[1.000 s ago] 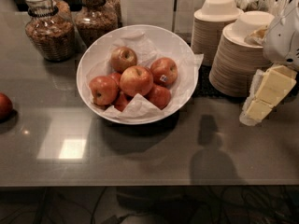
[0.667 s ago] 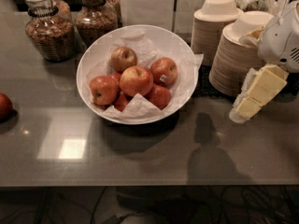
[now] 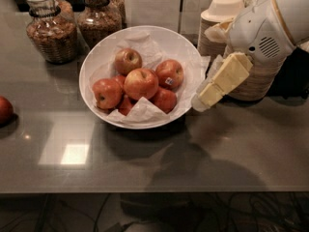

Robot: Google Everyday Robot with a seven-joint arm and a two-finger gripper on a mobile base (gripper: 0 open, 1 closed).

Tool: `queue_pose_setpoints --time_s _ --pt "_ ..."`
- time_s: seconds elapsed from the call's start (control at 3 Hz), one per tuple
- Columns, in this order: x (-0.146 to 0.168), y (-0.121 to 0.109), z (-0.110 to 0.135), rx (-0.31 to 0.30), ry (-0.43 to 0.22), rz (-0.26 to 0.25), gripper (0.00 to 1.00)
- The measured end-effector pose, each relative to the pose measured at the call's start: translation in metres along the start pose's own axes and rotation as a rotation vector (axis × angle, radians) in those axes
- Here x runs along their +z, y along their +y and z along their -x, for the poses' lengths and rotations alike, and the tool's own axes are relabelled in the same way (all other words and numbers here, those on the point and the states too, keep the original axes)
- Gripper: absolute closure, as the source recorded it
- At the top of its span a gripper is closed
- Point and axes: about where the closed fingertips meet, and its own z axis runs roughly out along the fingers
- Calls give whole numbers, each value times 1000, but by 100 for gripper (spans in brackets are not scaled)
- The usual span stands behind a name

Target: Pick apple from white bowl

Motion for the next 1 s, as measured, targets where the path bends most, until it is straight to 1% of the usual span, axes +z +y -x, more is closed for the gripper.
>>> queue_pose_setpoints --time_s 0.33,0.67,1.0 --pt "9 3 17 -2 -64 28 0" --pt "33 13 42 -37 -105 82 12" --pt "66 25 62 -93 -102 122 16"
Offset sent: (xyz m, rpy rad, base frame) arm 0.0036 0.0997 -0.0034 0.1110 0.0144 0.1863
